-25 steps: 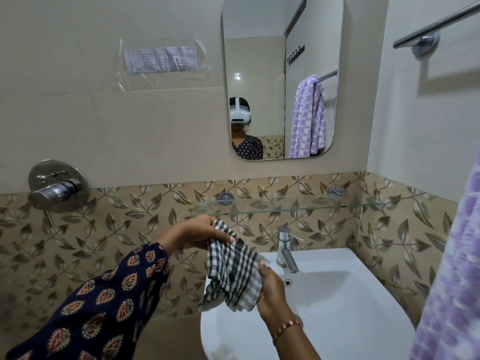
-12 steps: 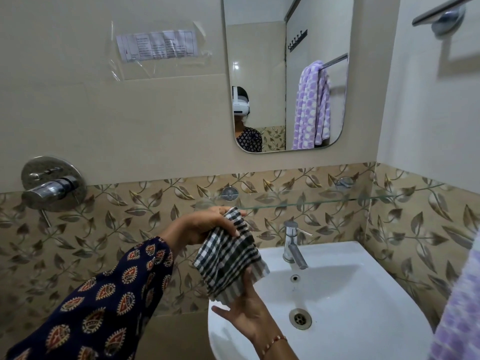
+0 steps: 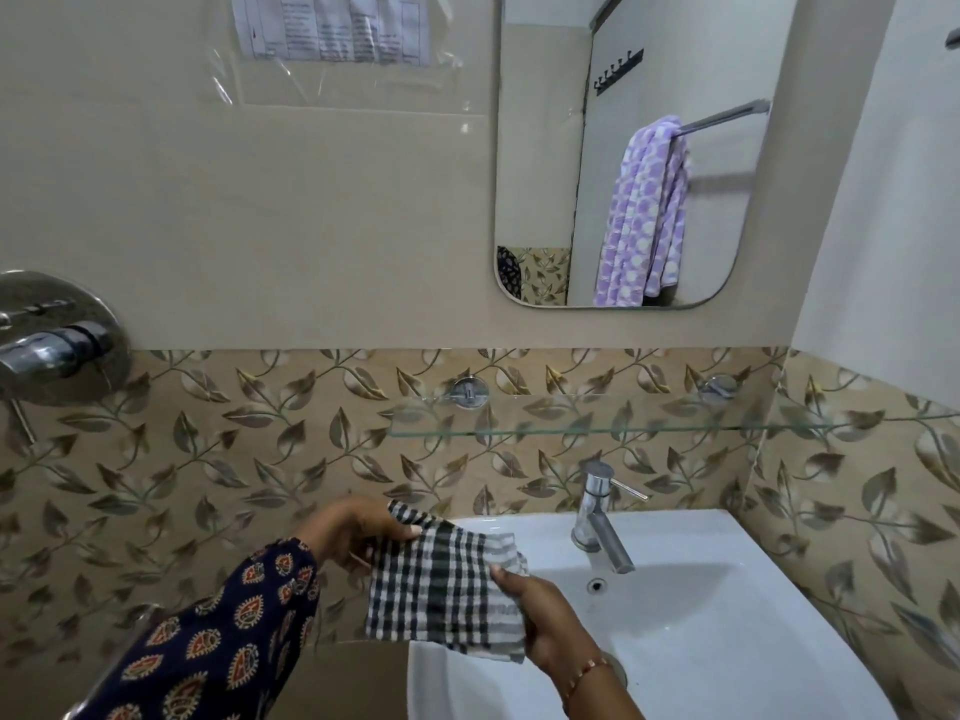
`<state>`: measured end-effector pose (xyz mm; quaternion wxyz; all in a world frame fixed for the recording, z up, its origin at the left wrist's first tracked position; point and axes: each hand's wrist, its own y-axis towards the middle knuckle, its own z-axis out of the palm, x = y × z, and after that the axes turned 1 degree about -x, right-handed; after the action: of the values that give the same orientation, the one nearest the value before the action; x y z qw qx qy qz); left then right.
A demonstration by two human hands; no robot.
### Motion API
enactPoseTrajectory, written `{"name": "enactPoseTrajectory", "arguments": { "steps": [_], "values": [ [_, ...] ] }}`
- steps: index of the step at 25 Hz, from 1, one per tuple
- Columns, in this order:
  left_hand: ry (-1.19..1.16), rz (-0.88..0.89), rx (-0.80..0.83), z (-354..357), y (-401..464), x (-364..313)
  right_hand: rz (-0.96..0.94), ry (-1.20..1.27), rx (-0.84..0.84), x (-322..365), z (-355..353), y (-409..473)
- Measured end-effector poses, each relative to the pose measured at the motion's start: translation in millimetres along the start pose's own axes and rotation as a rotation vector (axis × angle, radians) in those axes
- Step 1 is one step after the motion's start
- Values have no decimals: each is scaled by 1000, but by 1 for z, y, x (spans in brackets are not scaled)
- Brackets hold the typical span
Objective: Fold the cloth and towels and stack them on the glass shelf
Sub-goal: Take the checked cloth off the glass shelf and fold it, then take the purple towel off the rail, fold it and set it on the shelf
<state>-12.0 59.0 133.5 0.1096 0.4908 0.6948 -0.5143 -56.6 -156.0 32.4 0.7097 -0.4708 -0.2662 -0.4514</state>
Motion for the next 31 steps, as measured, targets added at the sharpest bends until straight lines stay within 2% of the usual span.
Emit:
{"name": "enactPoseTrajectory", "arguments": {
  "steps": [7,9,12,15,17,19,21,23,26,29,31],
  "values": [
    [-279,77,-25,23,67,6,-194,-299,-354,22,-11,36],
    [-320,100,32,27,87,6,-222,-400,-441,28,-17,51],
    [-395,111,111,25,121,7,-262,-484,-492,33,-23,76],
    [-351,171,-32,30,148,4,-272,-536,-479,40,-25,106],
    [-158,292,-272,36,161,6,-290,-724,-504,38,-23,117],
    [246,380,-556,42,164,9,-270,-1159,-664,29,-24,125],
    [581,560,-687,52,168,17,-413,-1495,-770,14,-24,128],
    [781,736,-580,68,180,31,-589,-1676,-679,-7,-23,139],
    [1076,773,-488,82,196,56,-420,-1809,-427,-25,-27,148],
    [1167,728,-390,80,210,71,-427,-1868,-366,-34,-38,151],
    [1195,730,-270,81,214,73,-361,-1905,-280,-33,-41,152]
  ]
}}
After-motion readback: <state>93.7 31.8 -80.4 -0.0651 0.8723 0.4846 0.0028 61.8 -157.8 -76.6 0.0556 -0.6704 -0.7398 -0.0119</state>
